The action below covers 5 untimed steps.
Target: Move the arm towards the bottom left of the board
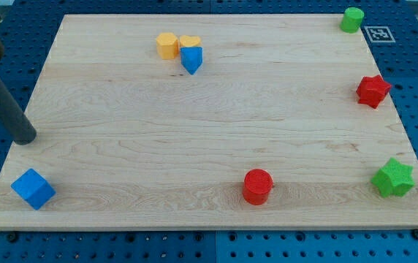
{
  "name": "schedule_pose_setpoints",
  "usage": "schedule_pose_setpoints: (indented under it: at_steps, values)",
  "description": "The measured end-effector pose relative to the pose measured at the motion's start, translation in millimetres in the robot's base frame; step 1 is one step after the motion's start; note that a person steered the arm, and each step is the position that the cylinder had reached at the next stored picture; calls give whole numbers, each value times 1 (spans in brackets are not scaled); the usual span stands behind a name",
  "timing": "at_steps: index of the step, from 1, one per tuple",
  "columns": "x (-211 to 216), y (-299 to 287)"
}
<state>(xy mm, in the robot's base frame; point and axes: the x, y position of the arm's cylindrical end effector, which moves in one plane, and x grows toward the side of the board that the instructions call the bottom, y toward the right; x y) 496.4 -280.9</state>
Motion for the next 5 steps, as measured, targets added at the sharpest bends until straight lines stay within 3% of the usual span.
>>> schedule_pose_setpoints:
  at_steps: [5]
  values:
    - [3, -23]
